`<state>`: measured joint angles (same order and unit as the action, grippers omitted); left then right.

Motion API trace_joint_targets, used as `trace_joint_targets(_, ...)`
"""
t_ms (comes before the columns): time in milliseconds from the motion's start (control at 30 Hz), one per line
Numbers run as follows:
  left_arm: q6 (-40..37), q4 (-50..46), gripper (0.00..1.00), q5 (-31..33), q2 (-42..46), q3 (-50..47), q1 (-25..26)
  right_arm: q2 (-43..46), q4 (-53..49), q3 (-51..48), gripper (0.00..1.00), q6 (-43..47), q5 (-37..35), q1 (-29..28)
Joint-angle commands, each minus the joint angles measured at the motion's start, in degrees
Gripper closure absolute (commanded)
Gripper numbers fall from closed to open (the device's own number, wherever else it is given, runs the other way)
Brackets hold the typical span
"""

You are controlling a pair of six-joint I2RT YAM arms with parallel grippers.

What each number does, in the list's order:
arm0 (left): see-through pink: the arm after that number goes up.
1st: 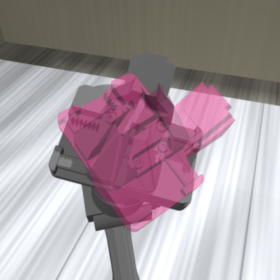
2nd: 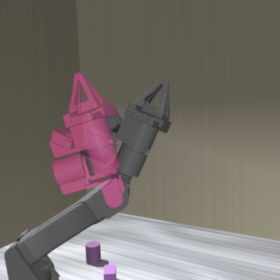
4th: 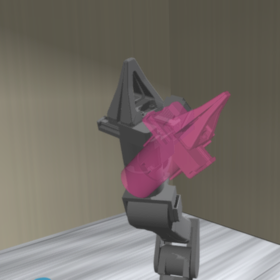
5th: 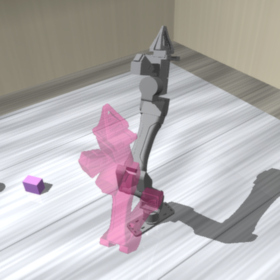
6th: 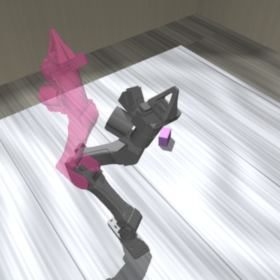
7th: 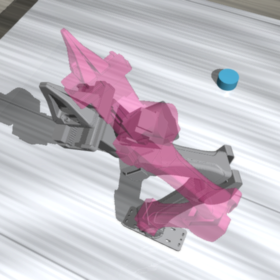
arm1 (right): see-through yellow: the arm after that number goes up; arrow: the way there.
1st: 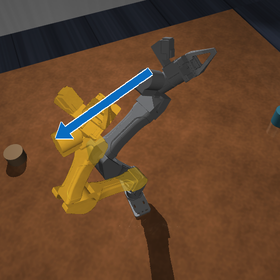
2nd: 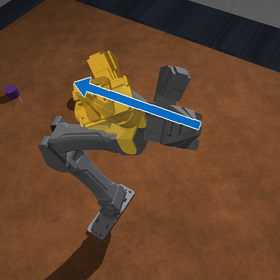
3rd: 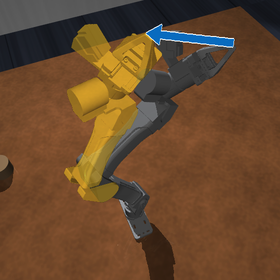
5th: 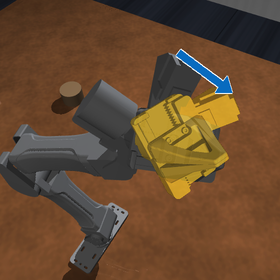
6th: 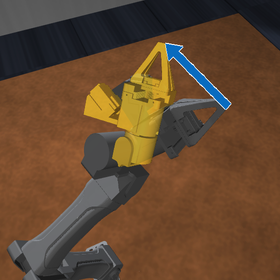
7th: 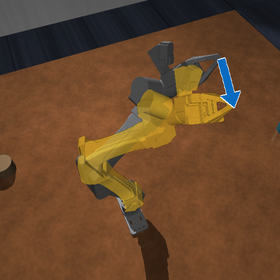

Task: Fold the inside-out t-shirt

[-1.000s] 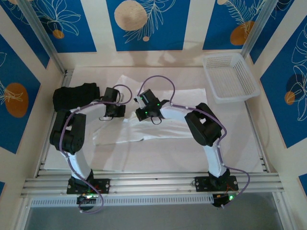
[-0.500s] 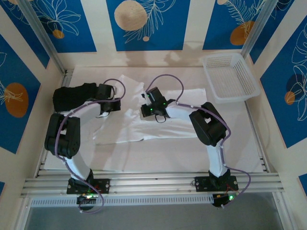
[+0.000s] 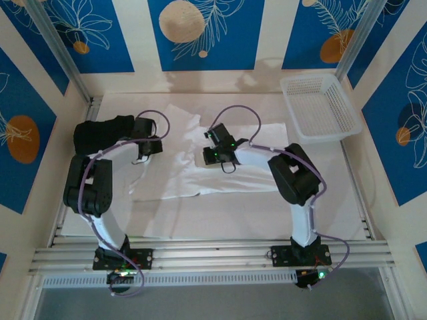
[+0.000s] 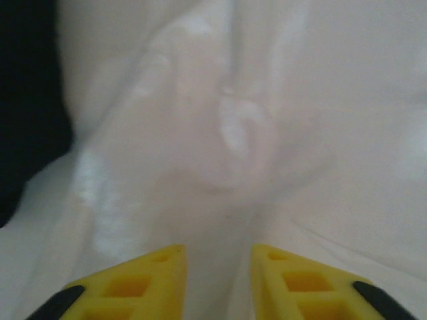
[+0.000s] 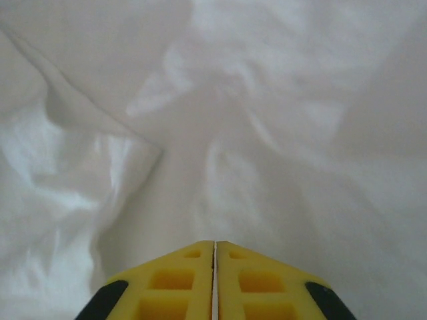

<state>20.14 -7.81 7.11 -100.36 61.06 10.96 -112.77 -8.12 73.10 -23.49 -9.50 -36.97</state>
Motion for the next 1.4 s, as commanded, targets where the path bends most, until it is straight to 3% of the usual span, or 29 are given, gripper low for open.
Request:
trace_joint_targets(0,1.7,1.2,0.58,3.5,6.4,-3.1,-0.6,9.1,-2.1,-4.5,0.81,1.5,-3.3,1.1)
trace_joint_targets(133,4.5,1.8,0.5,-7.6,12.5,-9.1,-0.4,17.2,-7.9,-11.4,0.63,0.8,-3.7,4.5)
trace_joint_targets(267,8.0,0.2,0.47,-20.0,15.6,-15.3,-0.1,23.1,-16.3,-17.4,0.47,-3.1,-1.6,12.1)
trace_joint_targets(433,10.8,0.1,0.37,-25.4,19.0,-21.8,-0.1,26.9,-19.6,-24.6,0.32,-5.8,2.9,23.2)
trace_joint_targets(567,10.9,-0.8,0.34,-25.4,17.7,-23.5,-0.3,23.3,-20.3,-25.4,0.29,-6.8,4.0,26.7)
trace_joint_targets(733,11.7,-3.3,0.34,-24.7,16.4,-26.2,-1.4,20.8,-21.5,-25.4,0.31,-8.3,13.1,34.1)
trace_joint_targets(867,13.2,-4.7,0.35,-24.4,18.6,-29.8,-1.5,21.0,-26.2,-26.1,0.34,-7.5,15.9,36.1)
trace_joint_targets(1033,16.2,-9.4,0.35,-24.2,25.8,-35.4,-1.4,27.5,-29.1,-33.1,0.36,-8.4,17.4,38.1)
trace_joint_targets(1200,19.4,-17.7,0.35,-22.4,40.9,-39.3,-1.4,40.5,-30.8,-36.2,0.39,-13.8,15.6,35.8)
trace_joint_targets(1267,19.0,-16.3,0.34,-21.2,44.8,-36.8,-1.4,46.4,-28.1,-35.1,0.36,-12.9,12.4,33.5)
trace_joint_targets(1367,16.8,-12.5,0.29,-18.0,41.0,-29.1,-1.4,47.2,-22.6,-31.4,0.31,-8.5,7.1,31.2)
